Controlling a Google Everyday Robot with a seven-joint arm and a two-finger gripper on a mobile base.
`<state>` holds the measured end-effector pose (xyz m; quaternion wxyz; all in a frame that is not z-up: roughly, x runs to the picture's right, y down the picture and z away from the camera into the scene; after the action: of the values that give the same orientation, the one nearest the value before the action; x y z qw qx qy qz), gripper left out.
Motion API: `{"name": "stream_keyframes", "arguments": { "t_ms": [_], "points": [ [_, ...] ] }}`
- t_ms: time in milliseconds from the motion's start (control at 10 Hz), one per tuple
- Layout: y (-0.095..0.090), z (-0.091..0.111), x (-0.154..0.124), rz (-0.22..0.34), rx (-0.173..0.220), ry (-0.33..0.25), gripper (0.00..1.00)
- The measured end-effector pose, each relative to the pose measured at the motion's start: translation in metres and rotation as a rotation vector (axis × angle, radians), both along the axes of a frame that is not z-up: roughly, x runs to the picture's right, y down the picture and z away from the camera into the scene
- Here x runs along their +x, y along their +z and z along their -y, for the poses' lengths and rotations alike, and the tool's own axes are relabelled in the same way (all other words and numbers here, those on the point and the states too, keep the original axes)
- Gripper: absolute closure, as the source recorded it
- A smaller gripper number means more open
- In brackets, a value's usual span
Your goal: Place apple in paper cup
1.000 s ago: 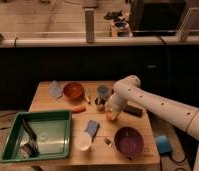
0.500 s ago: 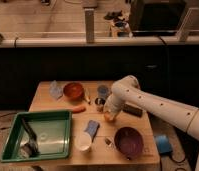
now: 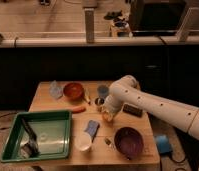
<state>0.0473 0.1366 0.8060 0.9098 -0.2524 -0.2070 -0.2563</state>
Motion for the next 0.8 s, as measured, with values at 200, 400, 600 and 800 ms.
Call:
{"name": "stream_keyframes", "arguments": {
  "t_ms": [200,400,600,800],
  "points": [
    [-0.01,-0.004,-0.013,0.019,0.004,-0.018,0.99],
    [-0.017,-0.005,-0.014,0.023,0.008,-0.024,1.0],
    [-0.028,-0.011,-0.024,0.047,0.012,-0.047,1.0],
    [-0.036,-0.016,-0.031,0.062,0.015,-0.058,1.0]
  ]
}}
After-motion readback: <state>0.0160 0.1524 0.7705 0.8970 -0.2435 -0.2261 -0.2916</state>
